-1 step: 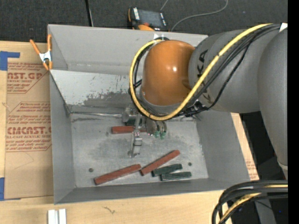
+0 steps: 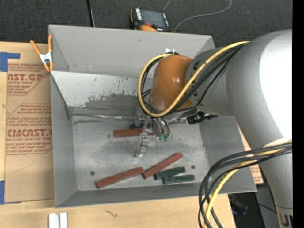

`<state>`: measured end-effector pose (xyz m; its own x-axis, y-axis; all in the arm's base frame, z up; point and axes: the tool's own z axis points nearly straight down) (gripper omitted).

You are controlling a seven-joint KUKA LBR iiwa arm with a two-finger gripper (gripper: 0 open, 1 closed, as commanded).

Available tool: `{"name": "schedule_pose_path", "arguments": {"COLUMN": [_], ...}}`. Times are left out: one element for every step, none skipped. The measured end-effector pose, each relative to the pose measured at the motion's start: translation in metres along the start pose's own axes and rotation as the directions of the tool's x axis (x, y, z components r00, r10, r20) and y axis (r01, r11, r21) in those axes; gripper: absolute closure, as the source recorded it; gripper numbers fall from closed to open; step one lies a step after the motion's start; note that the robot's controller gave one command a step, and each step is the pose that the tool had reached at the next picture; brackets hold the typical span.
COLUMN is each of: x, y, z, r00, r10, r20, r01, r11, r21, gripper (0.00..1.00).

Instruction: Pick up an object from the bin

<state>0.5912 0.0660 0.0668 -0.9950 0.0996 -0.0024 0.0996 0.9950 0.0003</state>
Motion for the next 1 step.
{"name": "schedule_pose_path", "arguments": {"x": [-0.001], "y": [0.0014], "z": [-0.0011], "r00": [1.0], "r10": [-0.001], "r20": [0.002], "r01": [0.001], "r11": [1.0], "r21": [-0.002], "gripper": [0.0]}}
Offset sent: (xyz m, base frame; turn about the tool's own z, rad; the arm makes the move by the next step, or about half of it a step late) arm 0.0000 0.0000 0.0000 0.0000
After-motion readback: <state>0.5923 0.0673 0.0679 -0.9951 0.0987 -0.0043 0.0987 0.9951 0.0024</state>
